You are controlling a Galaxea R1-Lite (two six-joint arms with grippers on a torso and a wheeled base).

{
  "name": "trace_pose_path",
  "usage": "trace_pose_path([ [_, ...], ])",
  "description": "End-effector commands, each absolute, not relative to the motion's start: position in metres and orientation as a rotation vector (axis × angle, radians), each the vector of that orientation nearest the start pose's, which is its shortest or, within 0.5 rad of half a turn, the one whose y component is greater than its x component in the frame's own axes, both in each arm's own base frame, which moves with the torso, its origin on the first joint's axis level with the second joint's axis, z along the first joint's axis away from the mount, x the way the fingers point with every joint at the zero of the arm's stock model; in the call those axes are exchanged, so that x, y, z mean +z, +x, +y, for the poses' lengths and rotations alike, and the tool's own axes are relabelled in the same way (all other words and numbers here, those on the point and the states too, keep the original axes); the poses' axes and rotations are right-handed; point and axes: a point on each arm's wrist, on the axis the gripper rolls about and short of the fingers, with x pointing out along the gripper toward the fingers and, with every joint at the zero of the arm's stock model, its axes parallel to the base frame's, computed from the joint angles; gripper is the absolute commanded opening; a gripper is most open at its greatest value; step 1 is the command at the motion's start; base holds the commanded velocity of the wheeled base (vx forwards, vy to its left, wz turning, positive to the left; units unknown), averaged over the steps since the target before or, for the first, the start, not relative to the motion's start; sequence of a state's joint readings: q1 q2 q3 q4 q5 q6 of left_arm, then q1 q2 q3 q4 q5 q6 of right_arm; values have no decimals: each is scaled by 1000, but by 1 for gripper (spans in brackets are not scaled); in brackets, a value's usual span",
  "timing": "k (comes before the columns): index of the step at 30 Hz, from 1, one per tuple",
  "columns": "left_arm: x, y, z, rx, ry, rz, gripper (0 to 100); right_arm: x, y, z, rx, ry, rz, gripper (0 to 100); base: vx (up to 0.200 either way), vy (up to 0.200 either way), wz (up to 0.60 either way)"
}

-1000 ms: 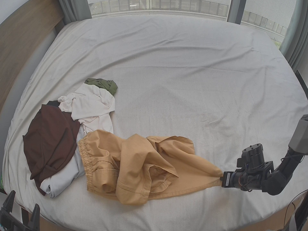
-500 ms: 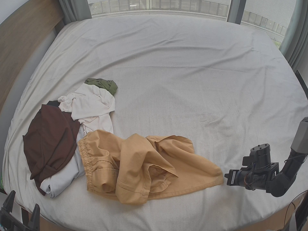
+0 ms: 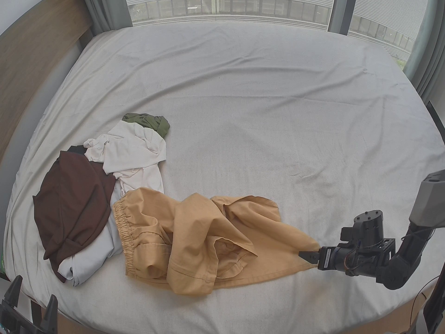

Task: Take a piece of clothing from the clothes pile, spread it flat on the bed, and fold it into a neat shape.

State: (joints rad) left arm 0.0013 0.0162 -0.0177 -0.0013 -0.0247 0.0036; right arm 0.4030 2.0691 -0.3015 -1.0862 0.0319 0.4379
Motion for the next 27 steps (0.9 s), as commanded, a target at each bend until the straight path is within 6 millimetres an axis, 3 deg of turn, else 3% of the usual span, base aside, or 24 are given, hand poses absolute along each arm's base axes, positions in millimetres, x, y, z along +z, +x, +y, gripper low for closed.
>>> trace_pose_path([
  [1,76,-23,-1,-23,3,-2,100,-4,240,116,292,274,791,100,0,0,0],
  [2,76,-23,-1,-23,3,-2,100,-6,240,119,299,277,781,100,0,0,0],
  [3,76,-23,-1,-23,3,-3,100,-7,240,119,297,277,780,0,0,0,0],
  [27,76,-23,-1,-23,3,-3,100,-1,227,81,184,272,795,0,0,0,0],
])
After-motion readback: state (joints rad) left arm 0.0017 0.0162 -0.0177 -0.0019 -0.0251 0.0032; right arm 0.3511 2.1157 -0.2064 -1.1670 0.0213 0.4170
